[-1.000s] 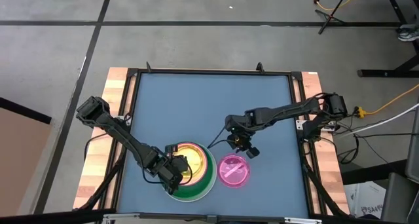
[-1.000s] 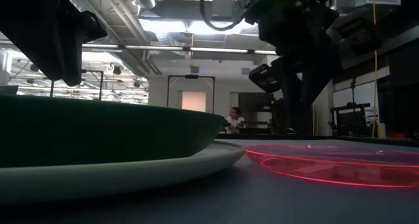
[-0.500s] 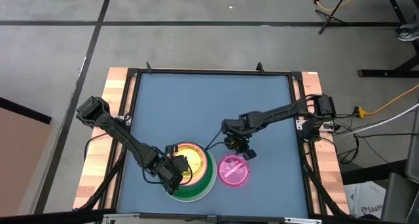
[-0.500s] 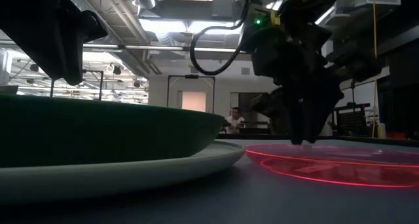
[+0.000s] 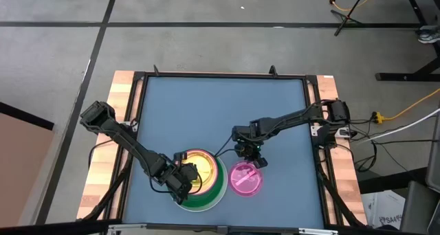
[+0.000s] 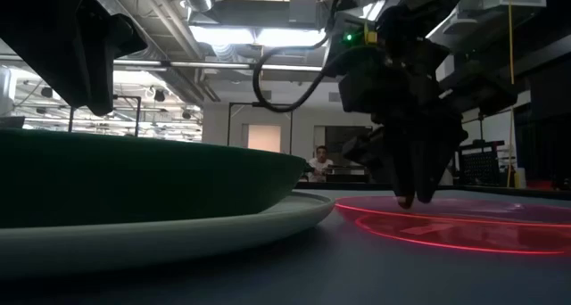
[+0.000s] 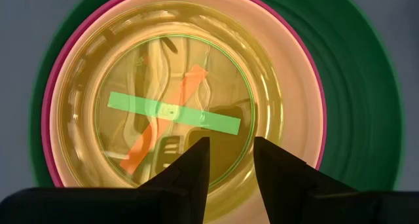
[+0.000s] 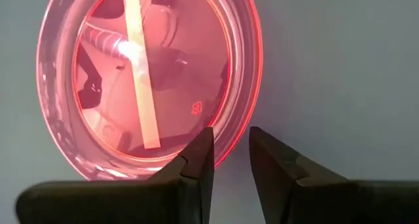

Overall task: Stack plastic plates
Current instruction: Stack the light pink plate on top of the light green plate

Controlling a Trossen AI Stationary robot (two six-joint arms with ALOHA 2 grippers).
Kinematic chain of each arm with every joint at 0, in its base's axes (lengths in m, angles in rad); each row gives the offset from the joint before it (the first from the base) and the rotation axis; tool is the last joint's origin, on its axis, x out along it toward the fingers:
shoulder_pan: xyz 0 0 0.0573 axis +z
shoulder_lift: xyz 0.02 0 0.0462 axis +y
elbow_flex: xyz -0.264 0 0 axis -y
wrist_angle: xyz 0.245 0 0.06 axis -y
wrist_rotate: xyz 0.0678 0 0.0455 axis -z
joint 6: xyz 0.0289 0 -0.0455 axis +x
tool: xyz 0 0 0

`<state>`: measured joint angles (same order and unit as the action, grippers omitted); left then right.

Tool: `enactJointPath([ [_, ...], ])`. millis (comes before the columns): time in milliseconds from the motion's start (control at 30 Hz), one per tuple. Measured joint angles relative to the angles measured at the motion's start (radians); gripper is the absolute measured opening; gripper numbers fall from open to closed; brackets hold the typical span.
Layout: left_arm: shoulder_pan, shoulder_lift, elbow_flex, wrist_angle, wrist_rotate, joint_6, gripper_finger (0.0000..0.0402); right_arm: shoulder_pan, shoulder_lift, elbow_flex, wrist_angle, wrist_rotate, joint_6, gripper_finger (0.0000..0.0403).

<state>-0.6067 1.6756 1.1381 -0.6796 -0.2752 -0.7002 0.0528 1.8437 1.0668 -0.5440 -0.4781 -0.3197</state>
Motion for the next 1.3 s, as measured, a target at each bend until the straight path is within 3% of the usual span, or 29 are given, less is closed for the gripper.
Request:
enactJointPath([
  [533, 0.000, 0.000, 0.000, 0.021, -0.003, 0.003, 0.0111, -0.002, 0.048, 0.002, 0.016, -0.043, 0.005, 0.0088],
  [900, 0.000, 0.000, 0.000, 0.020, -0.004, 0.003, 0.0111, -0.002, 0.050, 0.001, 0.028, -0.034, 0.002, 0.0006],
  [1300, 0.000, 0.000, 0.000, 0.020, -0.004, 0.003, 0.0111, -0.002, 0.050, 0.003, 0.024, -0.030, -0.002, 0.0002],
])
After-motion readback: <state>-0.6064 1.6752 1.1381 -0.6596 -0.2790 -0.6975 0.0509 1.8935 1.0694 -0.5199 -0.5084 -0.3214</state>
